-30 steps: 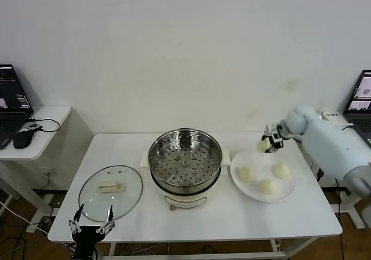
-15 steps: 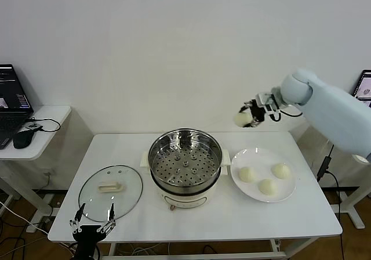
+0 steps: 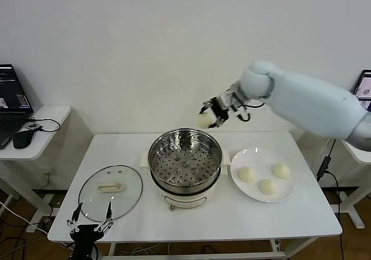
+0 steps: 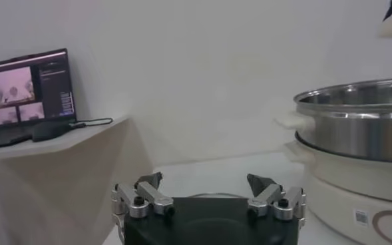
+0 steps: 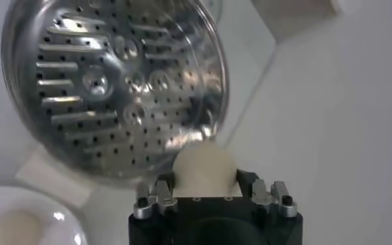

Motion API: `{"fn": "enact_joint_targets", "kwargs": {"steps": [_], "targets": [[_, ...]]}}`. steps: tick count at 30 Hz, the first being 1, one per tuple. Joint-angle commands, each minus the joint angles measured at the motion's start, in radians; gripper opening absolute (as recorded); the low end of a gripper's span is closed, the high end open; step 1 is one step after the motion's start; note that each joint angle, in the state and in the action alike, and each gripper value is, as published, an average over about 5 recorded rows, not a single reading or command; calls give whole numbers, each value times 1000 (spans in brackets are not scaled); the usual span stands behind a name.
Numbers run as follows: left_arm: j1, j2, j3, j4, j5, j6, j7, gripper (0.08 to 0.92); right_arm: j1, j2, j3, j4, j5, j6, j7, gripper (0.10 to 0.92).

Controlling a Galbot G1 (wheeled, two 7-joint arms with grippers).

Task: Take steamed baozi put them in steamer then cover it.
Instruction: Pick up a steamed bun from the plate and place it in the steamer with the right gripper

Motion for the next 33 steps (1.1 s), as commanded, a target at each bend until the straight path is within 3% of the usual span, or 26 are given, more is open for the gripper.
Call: {"fn": "enact_joint_targets", "kwargs": {"steps": [1,25,33], "targets": [[3,-1,-4,-1,-3,-3,0,823,-3,84,-96,-5,-87,80,27,602],[-17,-7,-4,0,5,-1,2,823,-142,234,-56,-248,-432,321,167,614],[-23,-7,-3,2,6,0,3,823,-145,232,-50,-249,-426,333,190,784]]}}
